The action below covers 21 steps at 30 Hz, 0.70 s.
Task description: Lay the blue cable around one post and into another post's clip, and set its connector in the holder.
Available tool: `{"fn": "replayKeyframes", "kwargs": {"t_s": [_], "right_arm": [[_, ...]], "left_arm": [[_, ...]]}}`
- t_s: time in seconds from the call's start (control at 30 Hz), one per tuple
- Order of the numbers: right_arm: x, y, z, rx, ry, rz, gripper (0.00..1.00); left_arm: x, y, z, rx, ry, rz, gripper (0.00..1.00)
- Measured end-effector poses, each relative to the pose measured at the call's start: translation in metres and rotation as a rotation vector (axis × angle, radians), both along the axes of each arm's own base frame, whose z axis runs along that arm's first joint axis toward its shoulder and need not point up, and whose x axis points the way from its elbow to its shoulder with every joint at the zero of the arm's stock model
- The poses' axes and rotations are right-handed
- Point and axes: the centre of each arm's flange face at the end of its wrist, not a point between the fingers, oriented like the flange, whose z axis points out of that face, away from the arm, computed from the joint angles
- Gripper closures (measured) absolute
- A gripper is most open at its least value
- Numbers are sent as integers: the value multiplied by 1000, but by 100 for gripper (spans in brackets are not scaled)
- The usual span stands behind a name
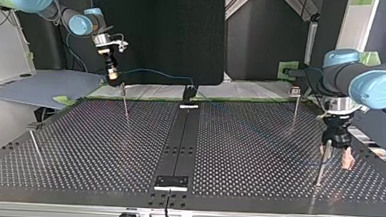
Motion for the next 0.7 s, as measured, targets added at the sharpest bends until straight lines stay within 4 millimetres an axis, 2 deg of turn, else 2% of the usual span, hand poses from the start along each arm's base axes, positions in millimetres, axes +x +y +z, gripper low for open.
{"fn": "replayKeyframes", "kwargs": {"t_s": [0.43,0.7], "right_arm": [[9,6,0,4,-5,81,100],[8,5,0,4,-5,73,100]], "left_arm": [[-32,-15,11,-77,-115,-71,0],[-40,-19,3,-132,-157,-85,0]]}}
